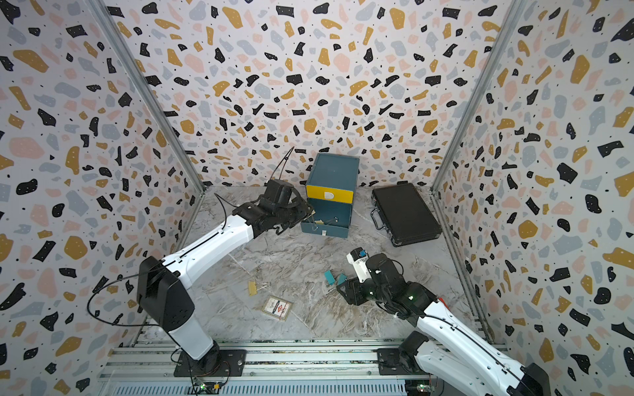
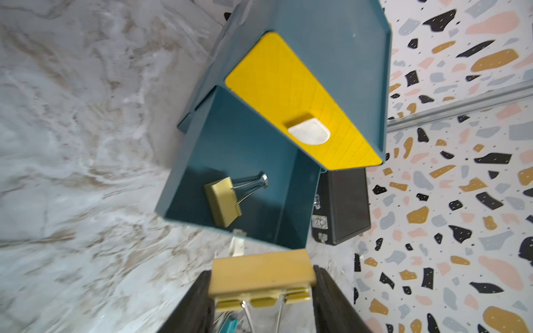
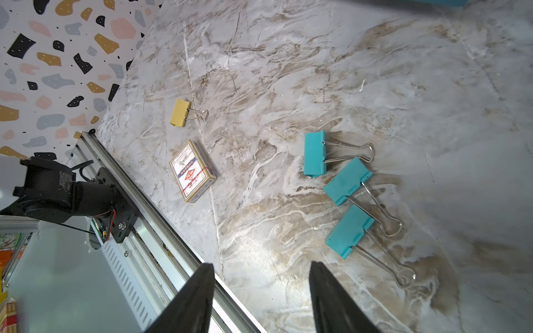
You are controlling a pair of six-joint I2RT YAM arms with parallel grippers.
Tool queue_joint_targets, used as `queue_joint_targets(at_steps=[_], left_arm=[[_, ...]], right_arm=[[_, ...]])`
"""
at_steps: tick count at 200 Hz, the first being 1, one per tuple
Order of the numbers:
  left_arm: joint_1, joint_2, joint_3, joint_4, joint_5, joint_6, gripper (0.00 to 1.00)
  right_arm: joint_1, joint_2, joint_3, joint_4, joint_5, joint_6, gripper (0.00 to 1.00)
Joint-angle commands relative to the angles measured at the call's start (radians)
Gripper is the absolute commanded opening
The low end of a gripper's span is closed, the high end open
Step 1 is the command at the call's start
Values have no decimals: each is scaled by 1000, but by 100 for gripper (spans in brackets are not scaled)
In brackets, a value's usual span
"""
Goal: Put the binder clips in the drawer according to color
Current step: Place the binder clip in the drawer.
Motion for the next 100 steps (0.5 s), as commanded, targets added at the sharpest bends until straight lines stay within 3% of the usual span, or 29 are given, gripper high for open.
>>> queue_joint_targets(at_steps=[1, 44, 75, 100], left_arm=[[-6, 99, 75, 67, 0, -85, 36], [-8, 244, 196, 130, -8, -131, 39], [-8, 299, 281, 71, 7, -108, 57], [-8, 240, 258, 32, -38, -77, 68]], right_arm=[[4, -23, 9, -32, 19, 1, 58], [4, -39, 13, -62, 29, -5, 58], [4, -40, 8, -62, 26, -5, 58], [4, -41, 4, -57, 24, -2, 58]])
